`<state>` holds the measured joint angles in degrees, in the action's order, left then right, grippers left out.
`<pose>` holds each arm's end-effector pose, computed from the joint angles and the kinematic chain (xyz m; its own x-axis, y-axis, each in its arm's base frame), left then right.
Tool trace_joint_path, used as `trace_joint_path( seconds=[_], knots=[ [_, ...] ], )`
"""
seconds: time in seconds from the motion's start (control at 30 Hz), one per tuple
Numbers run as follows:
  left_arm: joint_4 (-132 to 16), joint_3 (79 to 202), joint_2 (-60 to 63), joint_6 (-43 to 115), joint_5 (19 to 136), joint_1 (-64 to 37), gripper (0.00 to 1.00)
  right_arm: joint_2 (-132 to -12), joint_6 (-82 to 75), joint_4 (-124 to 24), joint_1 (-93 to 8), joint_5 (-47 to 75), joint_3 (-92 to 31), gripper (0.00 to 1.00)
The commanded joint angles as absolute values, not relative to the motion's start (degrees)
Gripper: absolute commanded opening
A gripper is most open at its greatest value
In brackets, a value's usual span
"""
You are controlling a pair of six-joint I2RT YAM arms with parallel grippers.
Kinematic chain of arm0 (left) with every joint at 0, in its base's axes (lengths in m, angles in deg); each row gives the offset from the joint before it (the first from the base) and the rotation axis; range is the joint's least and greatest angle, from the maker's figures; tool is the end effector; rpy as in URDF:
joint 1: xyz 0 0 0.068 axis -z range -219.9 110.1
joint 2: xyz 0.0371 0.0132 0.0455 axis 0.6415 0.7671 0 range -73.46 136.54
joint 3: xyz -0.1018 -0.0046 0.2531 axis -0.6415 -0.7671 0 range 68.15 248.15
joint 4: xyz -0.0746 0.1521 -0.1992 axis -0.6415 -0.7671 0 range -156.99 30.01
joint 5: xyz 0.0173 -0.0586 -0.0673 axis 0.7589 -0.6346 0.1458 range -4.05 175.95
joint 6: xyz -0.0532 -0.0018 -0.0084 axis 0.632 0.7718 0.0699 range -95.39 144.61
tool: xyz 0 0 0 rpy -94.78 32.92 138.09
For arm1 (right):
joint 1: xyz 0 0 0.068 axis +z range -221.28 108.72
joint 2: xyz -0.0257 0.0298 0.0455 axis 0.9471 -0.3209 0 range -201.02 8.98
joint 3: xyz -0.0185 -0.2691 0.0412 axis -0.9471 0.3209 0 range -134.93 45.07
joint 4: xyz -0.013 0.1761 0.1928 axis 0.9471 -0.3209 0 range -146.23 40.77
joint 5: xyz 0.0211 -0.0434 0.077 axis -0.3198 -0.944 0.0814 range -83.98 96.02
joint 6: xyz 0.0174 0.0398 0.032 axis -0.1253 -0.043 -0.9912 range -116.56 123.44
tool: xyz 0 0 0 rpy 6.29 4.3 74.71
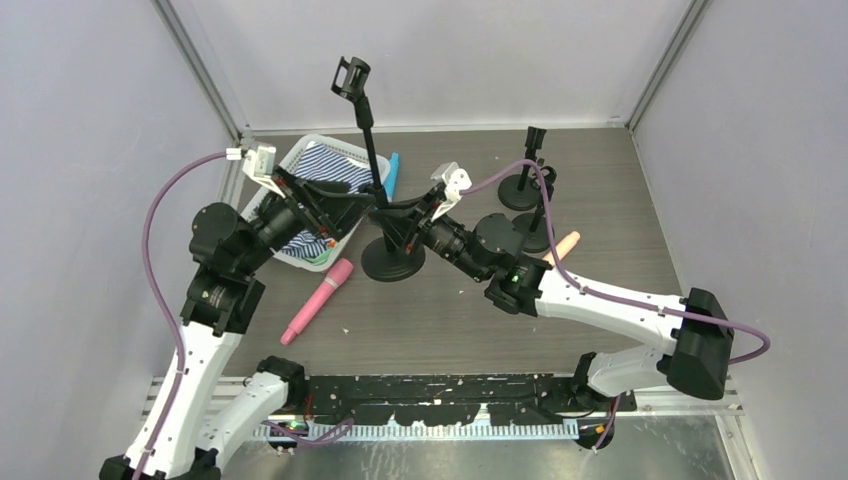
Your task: Attach the microphones to the stand
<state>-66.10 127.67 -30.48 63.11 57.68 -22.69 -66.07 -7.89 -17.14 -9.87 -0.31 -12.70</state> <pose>0.1367 -0.0599 0.4399 -0.3039 -0.4799 -0.8230 0.6598 0.5172 -0.5452 0.1514 0.2697 0.3811 -0.0414 0.3320 -0.9424 -0.8297 0.5140 0.2175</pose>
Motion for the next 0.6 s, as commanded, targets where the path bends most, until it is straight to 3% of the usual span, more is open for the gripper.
trace_joint_path(
  seconds=[0.0,0.27,0.4,0.57],
  knots=[
    [-62.61,127.53,-29.44,61.88,58.53,-19.25,0.9,-65.81,-9.66,-8.97,-9.17,0.9,-18.66,0.01],
    [-63.95,127.2,-26.51,58.86,65.15,-10.65,0.81,-66.81,-8.75,-10.56,-8.36,1.3,-19.98,0.01],
    [-63.21,126.69,-25.91,59.62,66.51,-9.79,0.64,-66.37,-7.6,-11.08,-8.24,0.61,-19.18,0.01],
    [-62.61,126.32,-25.64,59.94,67.6,-9.5,0.33,-65.7,-5.39,-12.03,-8.06,-0.16,-17.92,0.01]
  ],
)
